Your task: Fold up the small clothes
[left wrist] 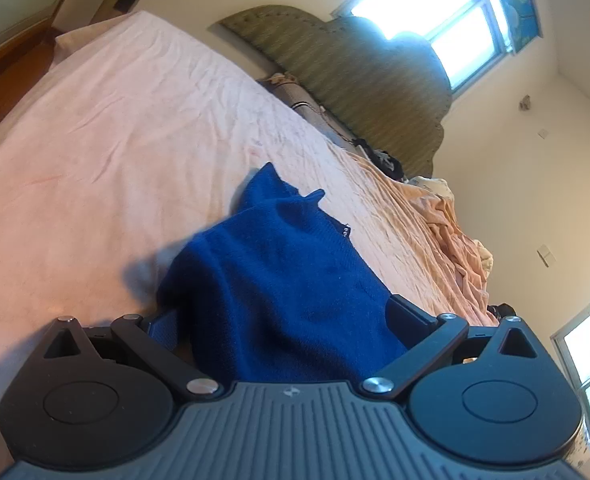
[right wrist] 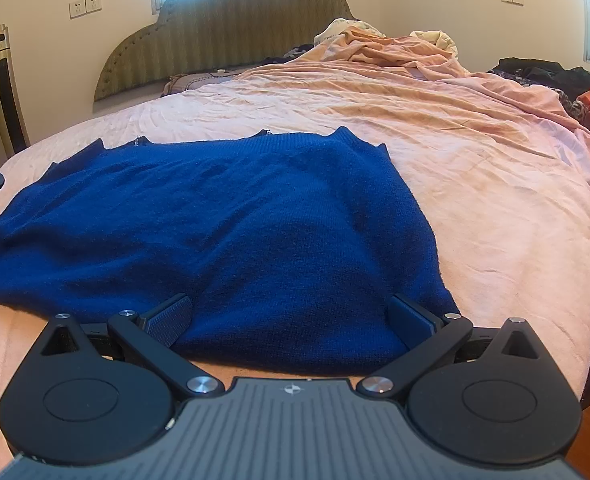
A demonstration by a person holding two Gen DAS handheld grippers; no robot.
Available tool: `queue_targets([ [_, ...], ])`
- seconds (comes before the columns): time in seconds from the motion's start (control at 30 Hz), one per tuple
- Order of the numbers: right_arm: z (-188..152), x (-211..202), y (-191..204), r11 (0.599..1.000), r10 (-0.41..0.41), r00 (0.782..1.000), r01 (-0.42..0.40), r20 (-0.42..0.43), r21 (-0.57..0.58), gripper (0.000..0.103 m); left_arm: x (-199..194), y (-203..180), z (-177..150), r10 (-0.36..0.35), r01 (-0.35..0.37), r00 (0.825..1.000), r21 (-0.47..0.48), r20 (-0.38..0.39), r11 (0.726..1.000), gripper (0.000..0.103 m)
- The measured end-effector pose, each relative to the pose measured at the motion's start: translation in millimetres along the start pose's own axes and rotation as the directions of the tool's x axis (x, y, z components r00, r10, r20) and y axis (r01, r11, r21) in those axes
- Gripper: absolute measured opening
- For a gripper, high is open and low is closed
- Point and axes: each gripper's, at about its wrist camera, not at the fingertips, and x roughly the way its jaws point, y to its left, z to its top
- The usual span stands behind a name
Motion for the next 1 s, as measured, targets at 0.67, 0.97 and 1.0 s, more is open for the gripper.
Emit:
queue_targets([
  [0.67, 128.7, 18.9, 7.1, 0.853, 0.484, 0.872, -0.452, -0.07, 0.261, 0.101, -12.7, -59.6, -43.2, -0.013, -0.041, 0.995, 0.546, 0.095, 0.837, 0.012],
  [0.97, 185.0, 145.1, 176.8, 0.833, 0.545, 0.724, -0.523, -0.422, 0.178, 0.086, -10.4, -51.9, -35.9, -0.039, 0.01, 0.998, 0.503, 0.048, 0.864, 0.011],
  [1.0, 188.0, 151.6, 189.1, 0.85, 0.511, 0.738, -0.509, -0.44, 0.135, 0.083, -10.4, -50.9, -36.4, -0.044, 0.016, 0.998, 0.5, 0.043, 0.866, 0.011],
])
